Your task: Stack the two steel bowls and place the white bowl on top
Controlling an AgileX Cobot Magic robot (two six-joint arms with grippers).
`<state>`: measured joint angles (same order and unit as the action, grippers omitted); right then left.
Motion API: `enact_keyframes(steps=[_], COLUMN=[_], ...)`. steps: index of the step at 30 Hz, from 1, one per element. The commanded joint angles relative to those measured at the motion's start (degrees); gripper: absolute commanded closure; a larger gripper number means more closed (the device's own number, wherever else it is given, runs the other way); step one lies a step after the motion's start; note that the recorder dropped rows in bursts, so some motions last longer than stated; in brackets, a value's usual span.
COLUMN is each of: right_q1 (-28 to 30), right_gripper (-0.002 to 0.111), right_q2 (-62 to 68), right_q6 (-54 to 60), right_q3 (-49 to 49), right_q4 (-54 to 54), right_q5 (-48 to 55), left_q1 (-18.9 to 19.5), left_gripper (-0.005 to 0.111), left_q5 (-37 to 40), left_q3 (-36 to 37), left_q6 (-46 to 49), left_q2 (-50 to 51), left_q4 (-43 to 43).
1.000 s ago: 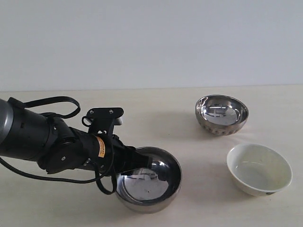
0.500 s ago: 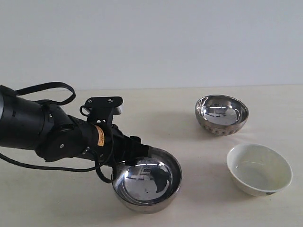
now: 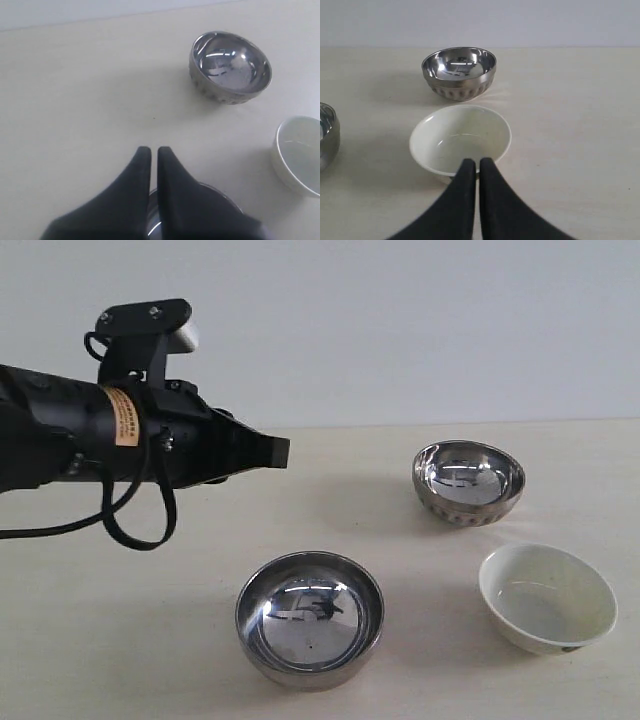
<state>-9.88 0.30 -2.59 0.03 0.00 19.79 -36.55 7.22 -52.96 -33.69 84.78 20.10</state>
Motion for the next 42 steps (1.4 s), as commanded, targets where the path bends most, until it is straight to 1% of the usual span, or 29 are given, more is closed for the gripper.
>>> enact_keyframes(steps=[1,7,14,19,22,25,27,34,38,42], right_q1=[0.2,0.2,0.2,0.2,0.2,0.2,0.2,0.2,0.2,0.2], right_gripper=[0.108,0.108,0.108,0.108,0.108,0.108,0.108,0.108,0.108,0.108], right_q2=[-0.3,-0.3,-0.3,-0.3,-0.3,-0.3,-0.3,-0.3,-0.3,-0.3], right_q6=[0.0,0.0,0.0,0.0,0.0,0.0,0.0,0.0,0.0,0.0], right_q3=[0.0,0.0,0.0,0.0,0.0,0.0,0.0,0.0,0.0,0.0], right_q4=[-0.4,-0.4,-0.4,-0.4,-0.4,-0.4,-0.4,-0.4,-0.4,-0.4], right_q5=[-0.2,-0.2,-0.2,-0.2,-0.2,-0.2,-0.2,-0.2,-0.2,-0.2], left_q1=[0.0,0.0,0.0,0.0,0.0,0.0,0.0,0.0,0.0,0.0], left_gripper=[0.103,0.103,0.103,0.103,0.103,0.103,0.103,0.103,0.103,0.103], left_q5=[0.1,-0.3,-3.3,-4.1,-4.1,-3.9,-3.8,-3.8,-3.9,-4.2], left_q3=[2.8,7.9,15.2,19.8,22.6,27.3,29.1,33.6,33.9,33.9], left_q6=[0.3,0.3,0.3,0.6,2.9,5.0,5.4,5.4,5.4,5.4], left_q2=[-5.7,-13.9,-24.6,-34.5,-40.0,-49.5,-53.4,-67.4,-71.2,-72.4], left_q4=[0.7,1.8,1.8,2.0,2.0,2.0,2.0,2.0,2.0,2.0])
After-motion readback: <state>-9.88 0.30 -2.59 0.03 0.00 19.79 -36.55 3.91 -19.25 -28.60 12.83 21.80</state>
